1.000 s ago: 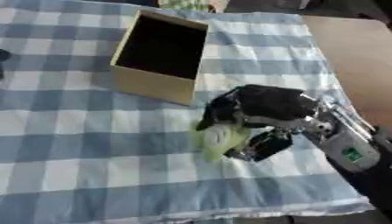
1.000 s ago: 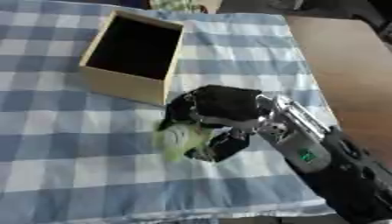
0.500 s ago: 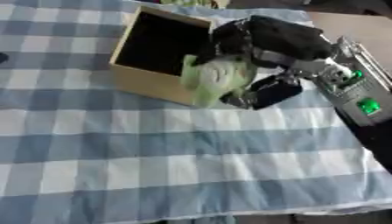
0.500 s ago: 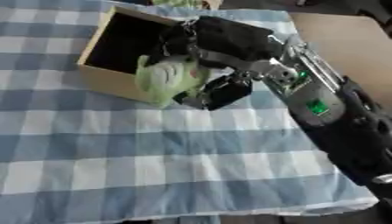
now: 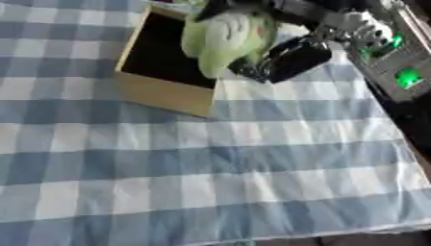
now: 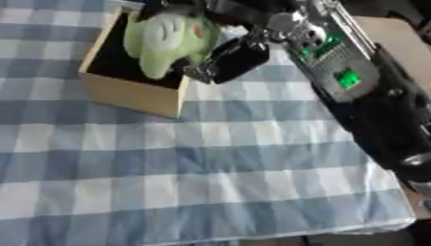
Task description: Pick up objects on the table and place them in the box.
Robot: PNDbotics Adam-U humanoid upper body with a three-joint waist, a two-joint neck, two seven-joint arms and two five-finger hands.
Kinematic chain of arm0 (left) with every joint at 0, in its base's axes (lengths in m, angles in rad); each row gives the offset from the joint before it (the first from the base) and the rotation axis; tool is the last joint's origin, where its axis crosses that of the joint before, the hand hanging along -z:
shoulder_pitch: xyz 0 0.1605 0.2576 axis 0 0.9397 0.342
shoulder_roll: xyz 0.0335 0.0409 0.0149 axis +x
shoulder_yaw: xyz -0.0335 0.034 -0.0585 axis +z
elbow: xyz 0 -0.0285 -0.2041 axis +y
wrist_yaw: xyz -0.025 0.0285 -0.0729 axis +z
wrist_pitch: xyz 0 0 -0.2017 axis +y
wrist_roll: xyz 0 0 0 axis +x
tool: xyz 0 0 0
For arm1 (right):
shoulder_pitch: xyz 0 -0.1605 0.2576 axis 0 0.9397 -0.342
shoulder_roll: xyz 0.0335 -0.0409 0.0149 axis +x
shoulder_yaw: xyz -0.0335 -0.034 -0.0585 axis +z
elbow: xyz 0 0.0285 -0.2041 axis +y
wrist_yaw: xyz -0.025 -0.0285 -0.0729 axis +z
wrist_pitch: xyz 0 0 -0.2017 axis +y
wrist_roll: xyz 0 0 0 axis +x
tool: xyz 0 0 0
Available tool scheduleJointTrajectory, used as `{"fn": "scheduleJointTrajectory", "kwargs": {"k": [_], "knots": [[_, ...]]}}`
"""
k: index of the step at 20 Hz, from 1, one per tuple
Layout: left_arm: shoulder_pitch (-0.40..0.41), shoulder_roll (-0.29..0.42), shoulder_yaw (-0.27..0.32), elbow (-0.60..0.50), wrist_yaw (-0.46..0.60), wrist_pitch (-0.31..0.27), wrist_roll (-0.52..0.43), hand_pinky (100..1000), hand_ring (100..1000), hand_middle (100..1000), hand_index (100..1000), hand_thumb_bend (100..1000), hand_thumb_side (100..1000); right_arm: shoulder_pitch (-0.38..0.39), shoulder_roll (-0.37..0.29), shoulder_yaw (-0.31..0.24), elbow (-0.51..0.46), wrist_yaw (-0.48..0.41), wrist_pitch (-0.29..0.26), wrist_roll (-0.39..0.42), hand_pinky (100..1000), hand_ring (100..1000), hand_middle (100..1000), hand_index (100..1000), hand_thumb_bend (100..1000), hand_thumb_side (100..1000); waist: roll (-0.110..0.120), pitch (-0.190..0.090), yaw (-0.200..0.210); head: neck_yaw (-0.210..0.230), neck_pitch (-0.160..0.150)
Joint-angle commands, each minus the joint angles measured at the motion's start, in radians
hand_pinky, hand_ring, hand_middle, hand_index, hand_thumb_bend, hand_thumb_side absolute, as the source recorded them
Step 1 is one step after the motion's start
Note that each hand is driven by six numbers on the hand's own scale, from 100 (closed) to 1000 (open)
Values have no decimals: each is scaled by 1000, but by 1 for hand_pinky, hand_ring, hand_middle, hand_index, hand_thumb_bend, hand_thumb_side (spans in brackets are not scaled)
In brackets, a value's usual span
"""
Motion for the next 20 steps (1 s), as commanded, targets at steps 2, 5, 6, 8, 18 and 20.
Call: {"fn": "scheduleJointTrajectory", "kwargs": {"k": [2, 5, 6, 8, 18, 20], "knots": [[-20, 18, -2, -15, 7, -4, 31, 323, 518, 590, 678, 100, 849, -65, -15, -19, 88, 1, 0, -20, 434, 510, 489, 686, 100, 100, 2, -13, 7, -12, -19], [-27, 18, -6, -15, 8, -7, 32, 324, 518, 590, 678, 100, 849, -109, 7, -18, 156, 13, -16, -40, 434, 510, 490, 686, 100, 100, -1, -9, 18, -22, -27], [-30, 17, -7, -15, 8, -8, 31, 324, 518, 590, 678, 100, 849, -123, 15, -17, 177, 23, -24, -46, 431, 508, 490, 685, 100, 100, -3, -7, 22, -26, -30], [-35, 16, -10, -15, 9, -9, 27, 325, 518, 590, 678, 100, 850, -146, 31, -14, 220, 48, -36, -57, 432, 505, 488, 684, 100, 100, -6, -2, 31, -34, -36], [-59, 8, -15, -15, 13, -16, 2, 325, 517, 590, 678, 100, 851, -191, 103, 17, 455, 154, -131, -94, 445, 508, 494, 691, 100, 100, -18, 25, 73, -58, -66], [-65, 6, -16, -15, 13, -18, -1, 325, 517, 590, 678, 100, 851, -196, 113, 18, 493, 167, -153, -98, 445, 507, 493, 691, 100, 100, -20, 28, 83, -64, -75]]}}
